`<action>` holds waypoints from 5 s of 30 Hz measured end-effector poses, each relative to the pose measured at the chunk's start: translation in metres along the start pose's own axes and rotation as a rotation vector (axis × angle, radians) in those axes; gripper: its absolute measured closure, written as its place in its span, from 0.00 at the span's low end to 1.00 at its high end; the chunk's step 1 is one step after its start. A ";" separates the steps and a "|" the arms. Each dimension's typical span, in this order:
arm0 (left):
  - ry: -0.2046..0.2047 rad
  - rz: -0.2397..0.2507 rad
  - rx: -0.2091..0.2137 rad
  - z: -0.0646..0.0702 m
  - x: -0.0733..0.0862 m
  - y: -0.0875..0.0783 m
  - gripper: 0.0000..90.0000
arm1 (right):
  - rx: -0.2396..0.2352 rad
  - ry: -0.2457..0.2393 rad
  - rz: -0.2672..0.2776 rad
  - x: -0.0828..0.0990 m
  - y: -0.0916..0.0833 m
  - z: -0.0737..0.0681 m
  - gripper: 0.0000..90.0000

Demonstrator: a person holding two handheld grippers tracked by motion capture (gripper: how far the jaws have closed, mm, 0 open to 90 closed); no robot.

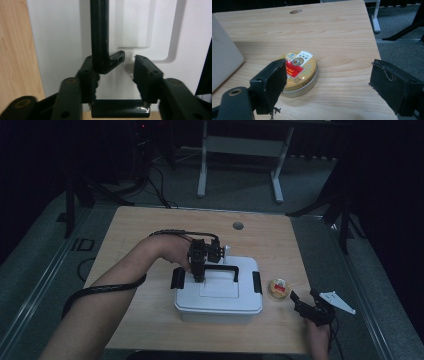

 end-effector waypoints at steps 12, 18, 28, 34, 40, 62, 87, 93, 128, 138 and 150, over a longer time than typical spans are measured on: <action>0.006 0.018 0.003 0.000 -0.003 0.002 0.80 | 0.001 0.000 -0.002 0.000 0.000 0.000 0.15; -0.006 0.045 0.036 0.003 -0.004 0.003 0.92 | 0.001 -0.001 -0.004 0.000 0.000 0.000 0.15; -0.025 0.029 0.034 0.003 -0.005 0.002 0.93 | 0.002 -0.001 -0.004 0.000 0.000 0.000 0.15; -0.032 0.033 0.035 0.004 -0.006 0.000 0.93 | 0.001 -0.001 -0.004 0.000 0.000 0.000 0.15; -0.027 0.039 0.023 0.006 -0.011 -0.008 0.93 | 0.001 -0.002 -0.004 0.000 0.000 0.000 0.15; -0.044 0.100 -0.025 0.008 0.000 -0.049 0.93 | 0.003 -0.003 -0.007 0.000 0.001 0.000 0.15; -0.214 0.088 -0.078 0.012 0.095 -0.080 0.93 | 0.008 -0.008 -0.019 0.001 0.002 -0.001 0.15; -0.269 0.099 -0.097 0.016 0.123 -0.091 0.93 | 0.010 -0.011 -0.022 0.001 0.002 -0.001 0.15; -0.551 0.139 -0.127 0.022 0.254 -0.048 0.93 | 0.018 -0.021 -0.035 0.002 0.003 -0.001 0.15; -0.588 0.178 -0.124 0.010 0.262 -0.009 0.93 | 0.017 -0.025 -0.034 0.002 0.003 -0.001 0.15; -0.625 0.201 -0.129 0.003 0.272 0.021 0.93 | 0.015 -0.025 -0.034 0.002 0.003 -0.002 0.15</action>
Point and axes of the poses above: each handheld gripper's, and its own axes: y roughly forward along the jaws, x roughly out of its underside, z roughly to its right, the point moved 7 cm from there along y, roughly forward along the jaws, and after that the axes turned 12 degrees about z, right-handed, at the moved point
